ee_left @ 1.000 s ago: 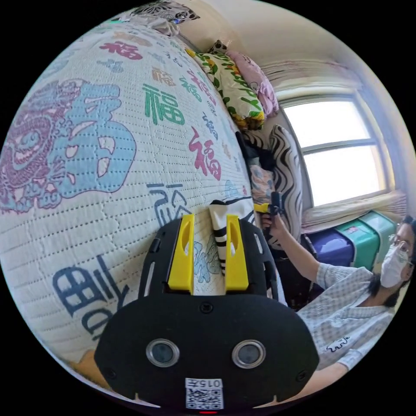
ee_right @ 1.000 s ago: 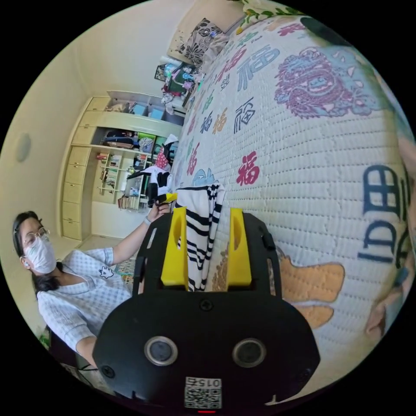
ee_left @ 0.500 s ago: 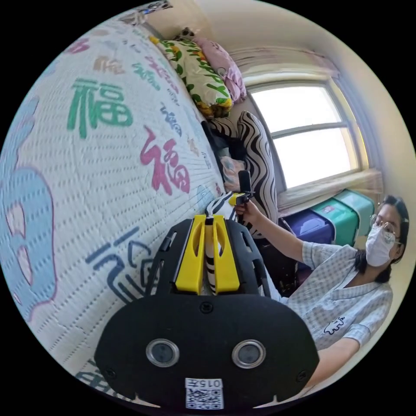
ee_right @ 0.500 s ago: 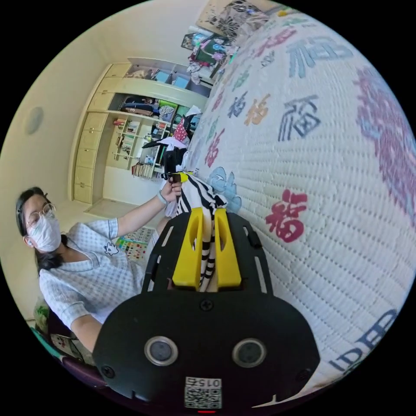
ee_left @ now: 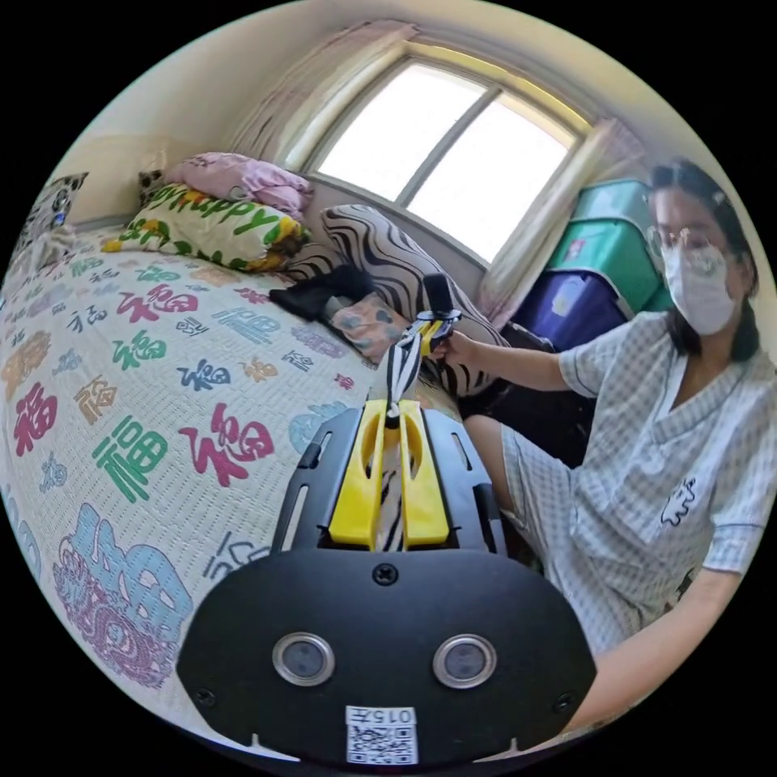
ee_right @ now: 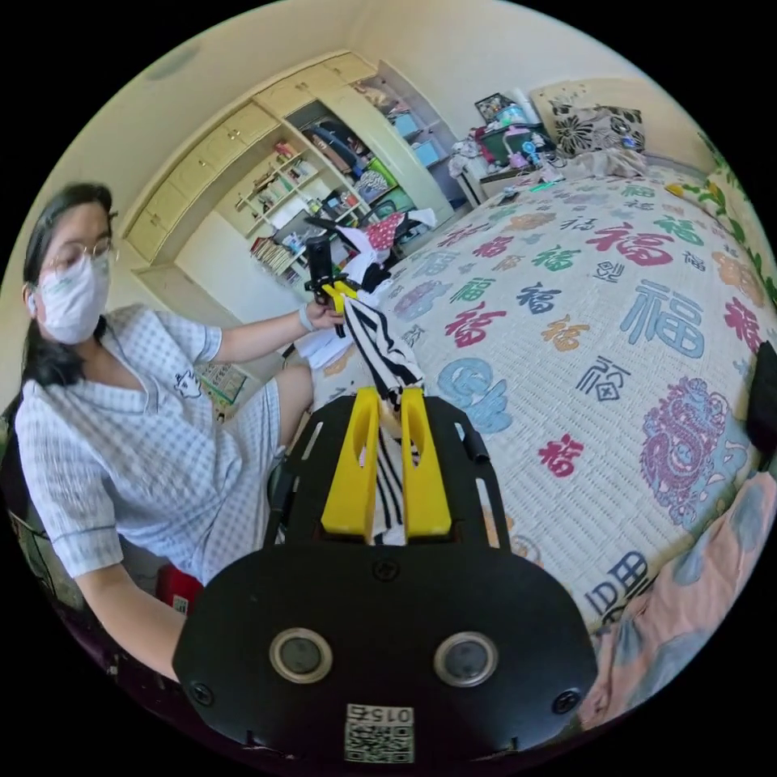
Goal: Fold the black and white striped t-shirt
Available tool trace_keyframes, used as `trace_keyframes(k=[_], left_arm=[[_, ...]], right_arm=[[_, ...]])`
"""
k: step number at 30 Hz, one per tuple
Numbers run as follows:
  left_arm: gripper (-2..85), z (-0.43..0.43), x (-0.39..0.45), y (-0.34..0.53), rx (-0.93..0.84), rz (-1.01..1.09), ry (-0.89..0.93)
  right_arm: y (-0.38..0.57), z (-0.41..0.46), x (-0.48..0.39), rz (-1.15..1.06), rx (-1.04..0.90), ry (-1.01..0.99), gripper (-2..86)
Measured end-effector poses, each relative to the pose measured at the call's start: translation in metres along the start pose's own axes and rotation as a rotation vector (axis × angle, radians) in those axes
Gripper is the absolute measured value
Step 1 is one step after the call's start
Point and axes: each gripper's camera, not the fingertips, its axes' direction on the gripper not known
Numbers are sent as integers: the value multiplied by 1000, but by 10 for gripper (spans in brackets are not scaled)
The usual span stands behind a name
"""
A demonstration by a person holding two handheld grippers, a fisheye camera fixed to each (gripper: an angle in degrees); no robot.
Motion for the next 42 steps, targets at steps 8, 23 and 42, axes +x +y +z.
trace_keyframes(k=[8, 23, 42], left_arm=[[10, 47, 75, 50, -150, 59, -13], [37, 128, 125, 103, -464, 156, -308], [102, 101, 3, 145, -133, -723, 68]], right_arm=[[59, 51, -72, -34, -156, 88, 54], [99, 108, -75, 33, -425, 193, 48], [144, 60, 45, 807, -58, -379, 97]])
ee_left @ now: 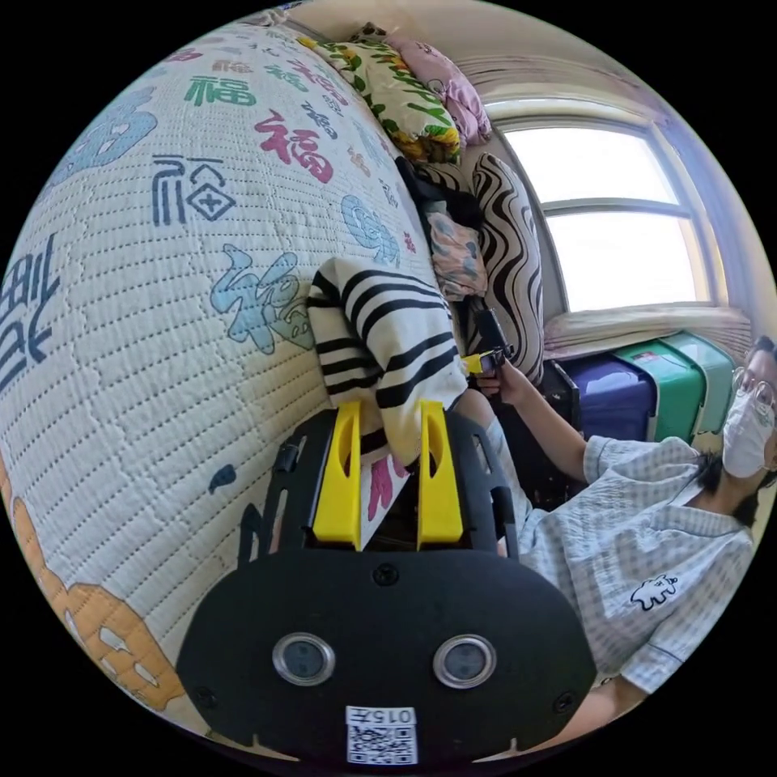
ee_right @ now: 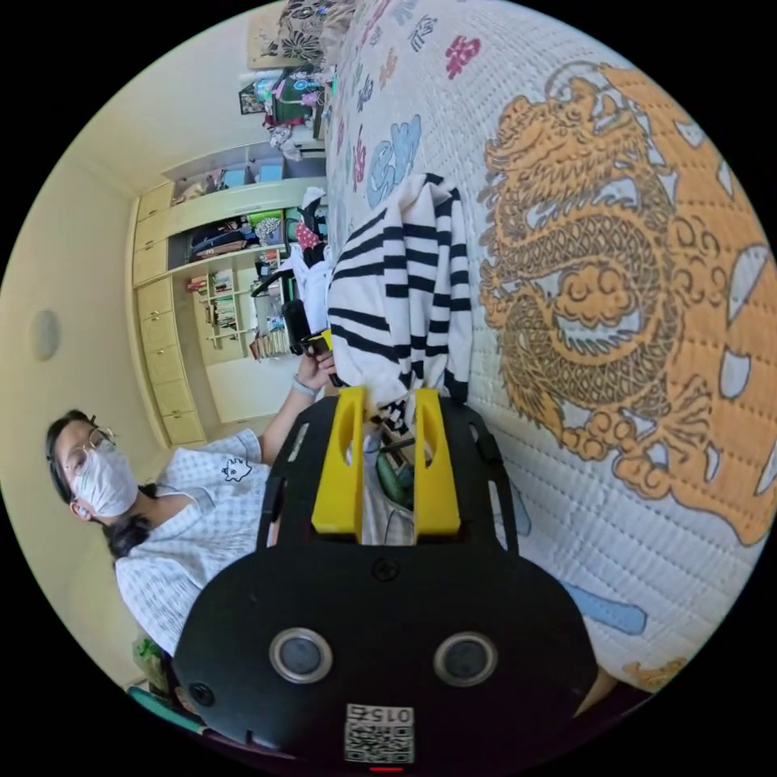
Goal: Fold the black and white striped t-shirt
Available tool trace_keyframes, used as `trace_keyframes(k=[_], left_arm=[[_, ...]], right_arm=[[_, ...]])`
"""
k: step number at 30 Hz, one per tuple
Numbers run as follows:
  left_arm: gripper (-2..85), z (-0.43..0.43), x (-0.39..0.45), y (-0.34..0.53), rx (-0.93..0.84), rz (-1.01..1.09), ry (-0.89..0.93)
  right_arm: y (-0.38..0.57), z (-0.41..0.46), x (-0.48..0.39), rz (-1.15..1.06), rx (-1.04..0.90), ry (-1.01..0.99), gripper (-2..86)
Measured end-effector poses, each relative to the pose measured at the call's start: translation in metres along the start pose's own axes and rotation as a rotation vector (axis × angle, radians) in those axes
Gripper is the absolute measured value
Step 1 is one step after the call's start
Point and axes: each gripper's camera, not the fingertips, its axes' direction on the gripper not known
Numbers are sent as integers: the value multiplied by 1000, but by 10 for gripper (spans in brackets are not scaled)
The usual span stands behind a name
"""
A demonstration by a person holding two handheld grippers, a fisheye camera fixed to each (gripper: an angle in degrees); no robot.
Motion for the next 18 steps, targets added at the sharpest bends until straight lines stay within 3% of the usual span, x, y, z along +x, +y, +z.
trace_keyframes(k=[3, 9, 12, 18], left_arm=[[71, 0, 0, -4, -16, 15, -15], [31, -7, 10, -6, 62, 129, -69], [27, 7, -6, -1, 3, 125, -147], [43, -4, -12, 9, 18, 96, -199]], right_arm=[[-2, -12, 2, -16, -3, 39, 56], [0, -44, -40, -283, 93, 231, 44], [-10, -30, -22, -225, -48, 375, 44], [-1, -55, 11, -131, 3, 241, 53]])
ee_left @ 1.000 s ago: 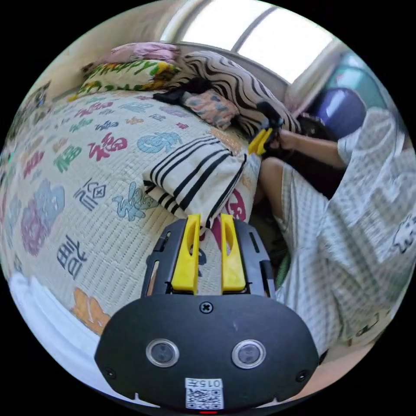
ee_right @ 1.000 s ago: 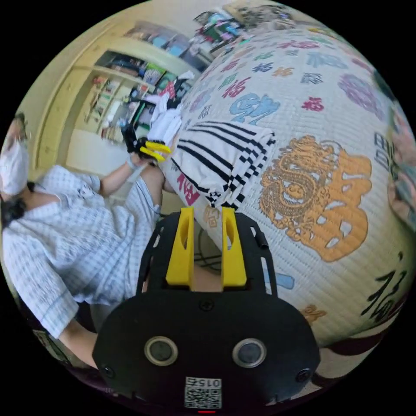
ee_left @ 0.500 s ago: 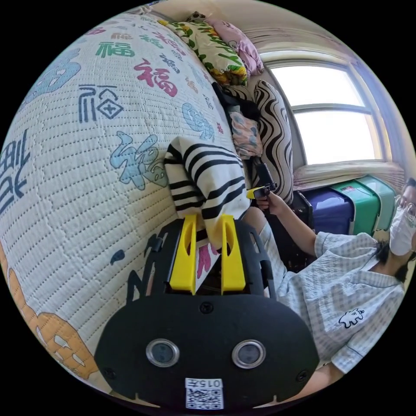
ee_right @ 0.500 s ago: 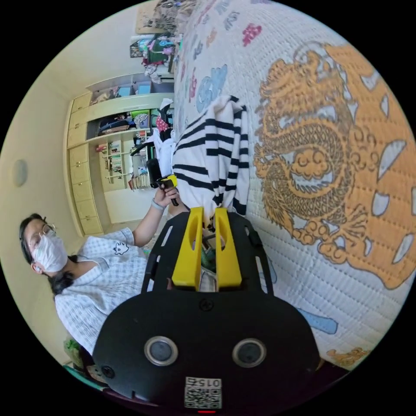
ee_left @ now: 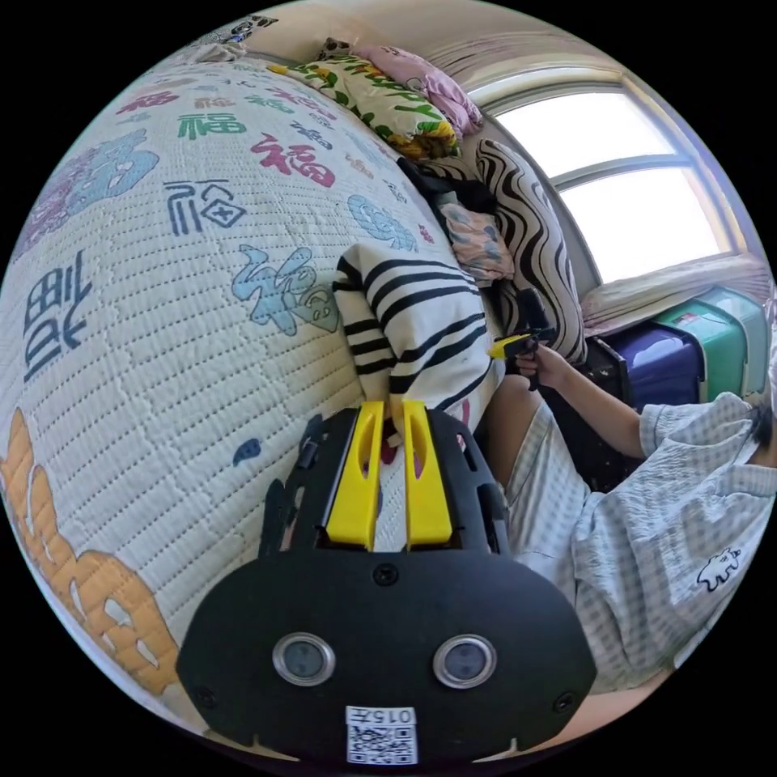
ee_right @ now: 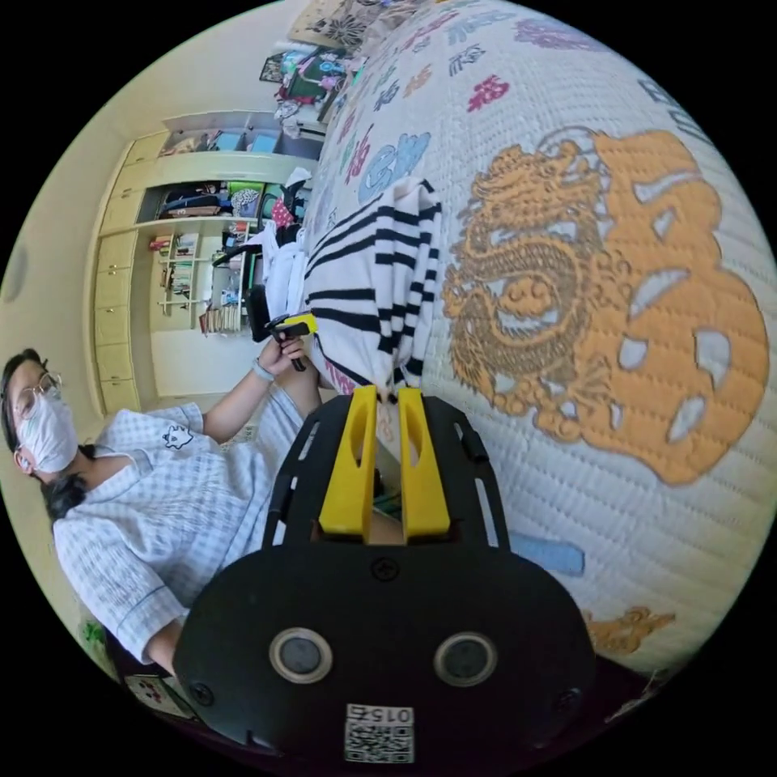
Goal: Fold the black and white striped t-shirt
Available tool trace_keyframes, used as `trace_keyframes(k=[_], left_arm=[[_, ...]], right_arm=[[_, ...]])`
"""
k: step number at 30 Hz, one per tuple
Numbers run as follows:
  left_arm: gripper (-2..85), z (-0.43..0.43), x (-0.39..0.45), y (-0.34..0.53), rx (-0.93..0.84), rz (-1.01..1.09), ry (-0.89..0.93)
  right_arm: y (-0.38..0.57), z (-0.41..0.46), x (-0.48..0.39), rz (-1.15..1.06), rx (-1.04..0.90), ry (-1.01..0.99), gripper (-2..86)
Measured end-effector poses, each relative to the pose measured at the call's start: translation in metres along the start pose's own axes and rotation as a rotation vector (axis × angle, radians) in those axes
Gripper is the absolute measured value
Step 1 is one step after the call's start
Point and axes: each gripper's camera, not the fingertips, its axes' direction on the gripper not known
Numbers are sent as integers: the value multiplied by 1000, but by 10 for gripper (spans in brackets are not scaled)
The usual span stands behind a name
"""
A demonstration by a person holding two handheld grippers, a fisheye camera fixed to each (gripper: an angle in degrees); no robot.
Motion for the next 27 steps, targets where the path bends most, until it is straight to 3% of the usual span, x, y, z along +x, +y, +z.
trace_keyframes(k=[3, 8, 12, 14, 18, 21, 23, 27], left_arm=[[56, -22, 1, -1, -3, -16, 4], [110, -56, -4, -39, 158, -61, -9], [116, -36, -41, -70, 101, -182, 85], [114, -20, -52, -82, 46, -209, 184], [97, -15, -60, -89, 3, -243, 211], [40, -19, -71, -85, 22, -263, 265], [2, -33, -69, -77, 122, -231, 260], [-5, -28, -54, -75, 96, -170, 124]], right_arm=[[15, -24, 2, 16, 25, 9, 62], [3, -68, -12, -51, 174, 71, 123], [-54, -73, 19, 1, 211, 3, 142], [-77, -65, 37, 38, 182, -45, 138], [-115, -49, 54, 27, 104, -114, 83], [-124, -49, 66, 30, 75, -138, 59], [-122, -56, 69, 20, 105, -133, 43], [-120, -57, 82, 24, 146, -22, 33]])
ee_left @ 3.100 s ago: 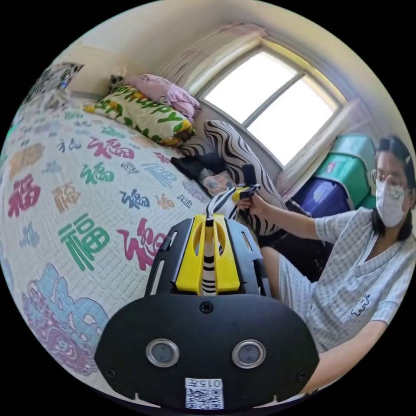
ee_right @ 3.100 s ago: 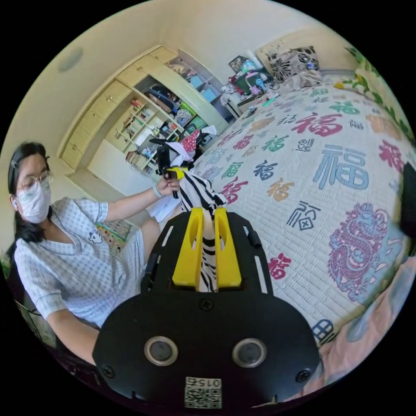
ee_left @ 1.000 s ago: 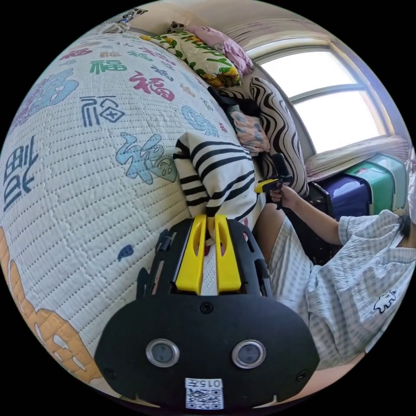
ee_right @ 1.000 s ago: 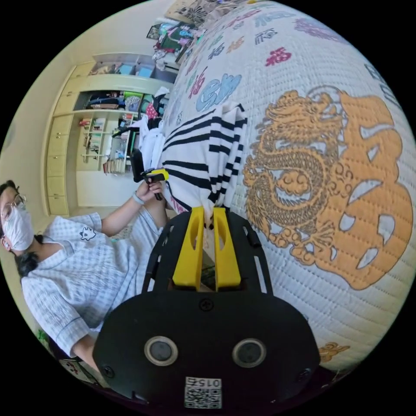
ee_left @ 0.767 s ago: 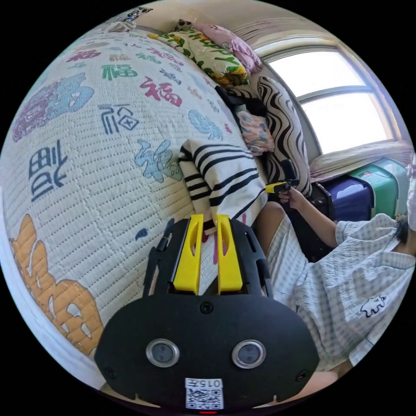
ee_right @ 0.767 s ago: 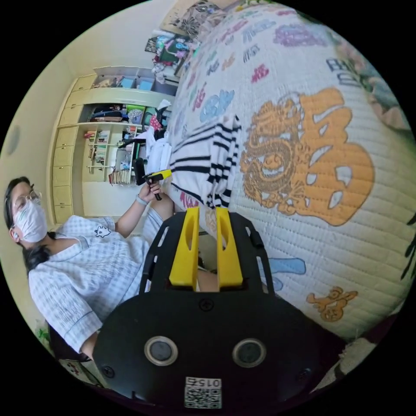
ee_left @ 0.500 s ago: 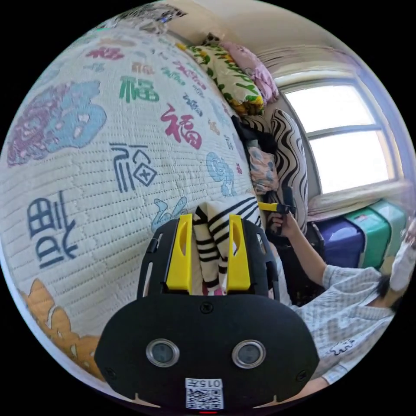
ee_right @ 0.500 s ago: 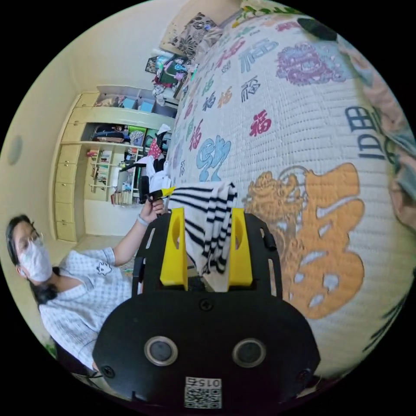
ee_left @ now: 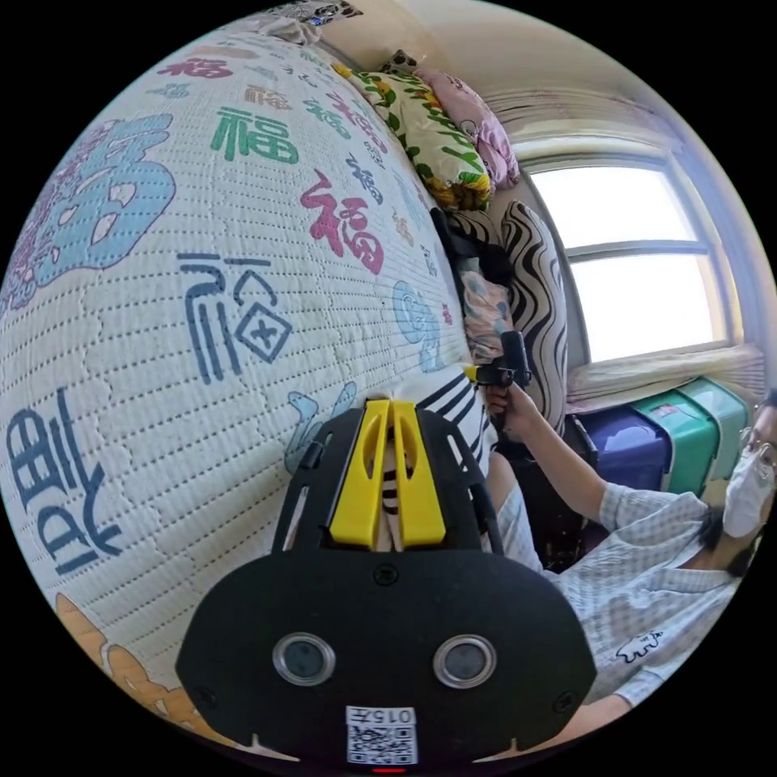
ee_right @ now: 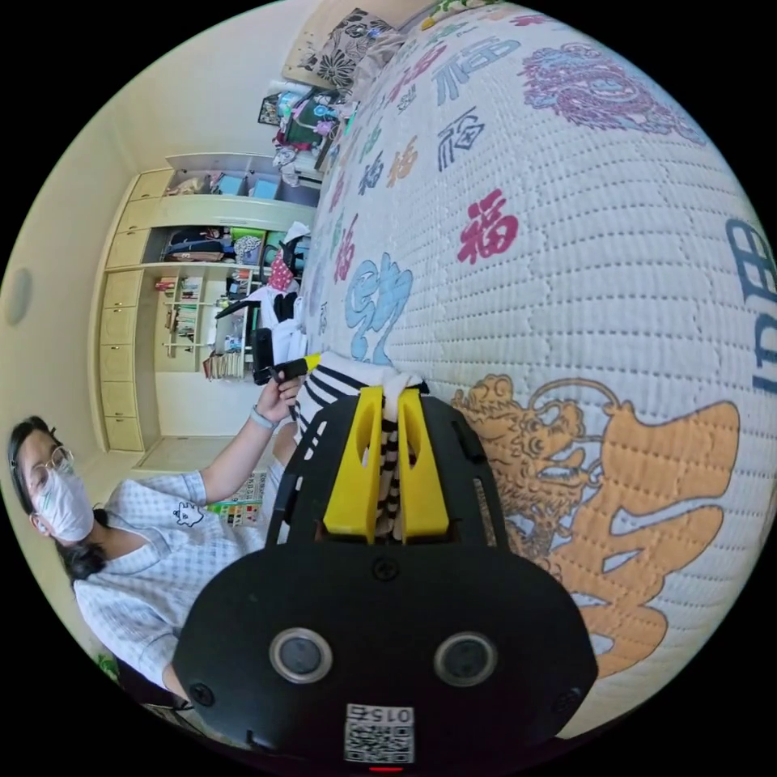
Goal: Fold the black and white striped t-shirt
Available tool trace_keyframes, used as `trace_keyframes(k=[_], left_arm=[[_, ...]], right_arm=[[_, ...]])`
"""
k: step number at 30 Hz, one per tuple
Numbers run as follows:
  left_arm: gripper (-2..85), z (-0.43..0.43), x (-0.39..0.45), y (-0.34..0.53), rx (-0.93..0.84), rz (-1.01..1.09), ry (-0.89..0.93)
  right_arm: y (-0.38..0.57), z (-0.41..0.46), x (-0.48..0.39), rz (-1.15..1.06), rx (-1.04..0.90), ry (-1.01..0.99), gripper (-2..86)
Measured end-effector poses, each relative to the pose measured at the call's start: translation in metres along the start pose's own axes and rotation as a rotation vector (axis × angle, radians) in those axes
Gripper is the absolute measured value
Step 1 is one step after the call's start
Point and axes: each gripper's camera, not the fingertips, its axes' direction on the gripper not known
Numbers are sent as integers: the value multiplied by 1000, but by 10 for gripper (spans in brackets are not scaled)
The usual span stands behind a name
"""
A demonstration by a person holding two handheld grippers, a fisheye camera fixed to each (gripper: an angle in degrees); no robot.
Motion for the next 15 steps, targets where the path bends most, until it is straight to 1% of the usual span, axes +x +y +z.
trace_keyframes(k=[2, 6, 8, 9, 10, 11, 12, 13, 15], left_arm=[[-2, 0, 5, 2, 7, 21, -46], [18, -13, 23, 14, 25, 61, -74], [41, -30, 42, 31, 49, 110, 4], [43, -32, 47, 36, 46, 119, 28], [45, -34, 58, 46, 25, 140, 70], [46, -30, 68, 56, -6, 162, 91], [45, -27, 73, 61, -27, 169, 91], [43, -18, 79, 70, -77, 177, 79], [32, -3, 79, 81, -137, 161, 58]], right_arm=[[-4, 5, 9, 16, 7, 8, 36], [-3, 0, 16, 15, 28, -18, 66], [7, -11, 7, -32, 63, 25, 67], [17, -15, -2, -71, 76, 85, 58], [27, -15, -11, -104, 92, 139, 43], [32, -13, -15, -119, 104, 148, 35], [41, -4, -20, -168, 109, 109, 18], [46, 10, -20, -196, 64, 29, 9], [47, 36, -12, -200, -36, -44, 1]])
